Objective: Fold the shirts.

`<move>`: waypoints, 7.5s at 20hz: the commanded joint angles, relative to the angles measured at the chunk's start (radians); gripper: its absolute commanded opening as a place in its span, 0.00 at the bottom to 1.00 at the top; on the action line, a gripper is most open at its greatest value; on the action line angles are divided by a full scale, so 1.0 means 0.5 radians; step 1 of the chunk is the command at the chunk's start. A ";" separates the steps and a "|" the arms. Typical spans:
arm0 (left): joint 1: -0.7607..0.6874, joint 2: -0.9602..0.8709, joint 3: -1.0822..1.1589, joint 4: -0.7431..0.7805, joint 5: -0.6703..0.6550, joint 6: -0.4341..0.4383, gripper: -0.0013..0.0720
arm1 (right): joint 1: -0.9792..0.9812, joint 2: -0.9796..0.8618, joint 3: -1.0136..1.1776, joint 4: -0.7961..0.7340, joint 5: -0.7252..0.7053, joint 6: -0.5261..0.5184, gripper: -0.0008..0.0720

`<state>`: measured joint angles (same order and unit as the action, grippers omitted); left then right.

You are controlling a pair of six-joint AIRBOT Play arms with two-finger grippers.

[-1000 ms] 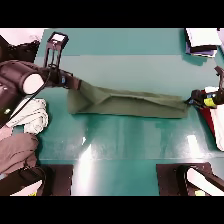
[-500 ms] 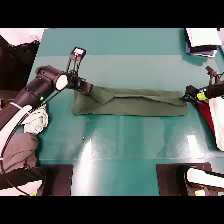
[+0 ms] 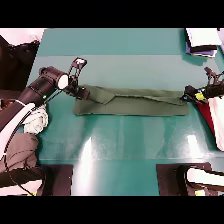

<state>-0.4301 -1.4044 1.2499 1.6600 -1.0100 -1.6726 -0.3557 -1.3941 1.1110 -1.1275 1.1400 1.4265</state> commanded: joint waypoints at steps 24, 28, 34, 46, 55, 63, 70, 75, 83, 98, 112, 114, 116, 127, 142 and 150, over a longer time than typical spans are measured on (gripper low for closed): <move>-0.086 -0.047 0.262 -0.831 -0.045 0.368 0.05 | -0.460 -0.751 0.571 0.275 0.584 -0.547 0.84; -0.091 -0.087 0.261 -0.852 -0.045 0.359 0.05 | -0.401 -0.900 0.579 0.388 0.696 -0.623 0.83; -0.293 -0.240 0.261 -0.890 0.109 0.352 0.05 | -0.186 -0.929 0.579 0.387 0.771 -0.760 0.31; -0.362 -0.661 0.540 -1.151 0.343 0.354 0.05 | 0.249 -0.226 0.579 0.752 0.813 -0.518 0.03; -0.362 -0.890 0.686 -0.954 0.221 0.248 0.05 | 0.562 0.239 0.584 0.754 0.713 -0.193 0.03; -0.362 -0.896 0.688 -0.900 0.115 0.272 0.05 | 0.670 0.343 0.597 0.953 0.633 -0.095 0.03; -0.362 -0.896 0.903 -1.030 0.053 0.328 0.05 | 0.762 0.140 1.124 0.887 0.817 0.019 0.03; -0.360 -0.880 1.203 -1.015 -0.253 0.455 0.05 | 0.774 0.048 1.303 0.788 0.800 0.129 0.03; 0.043 -0.415 1.257 -0.600 -0.607 0.481 0.05 | 1.138 -0.242 1.587 0.785 0.646 0.168 0.03; 0.600 0.288 1.254 -0.126 -0.874 0.463 0.05 | 1.936 -1.137 1.867 0.787 -0.158 0.027 0.03; 0.600 0.288 1.254 -0.231 -0.986 0.459 0.05 | 1.525 -0.803 1.332 0.735 0.329 -0.302 0.80; 0.600 0.288 1.254 -0.271 -0.980 0.459 0.05 | 1.282 -0.616 0.935 0.735 0.261 -0.241 0.80; 0.600 0.287 1.252 -0.319 -0.964 0.460 0.05 | 1.070 -0.481 0.542 0.783 0.064 -0.200 0.81; 0.600 0.287 1.036 -0.404 -0.912 0.464 0.05 | 1.148 -0.794 0.182 1.505 -0.320 -0.458 0.98; 0.600 0.287 1.035 -0.402 -0.947 0.481 0.05 | 1.133 -0.745 0.771 1.566 0.008 -0.602 0.03; 0.600 0.287 1.035 -0.403 -0.945 0.480 0.05 | 0.053 0.012 0.462 0.963 -0.111 -0.278 0.03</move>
<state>-0.1310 -1.2610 1.7679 1.4586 -1.4818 -1.4326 -0.1474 -1.5055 1.3846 -0.5076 1.1152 1.2160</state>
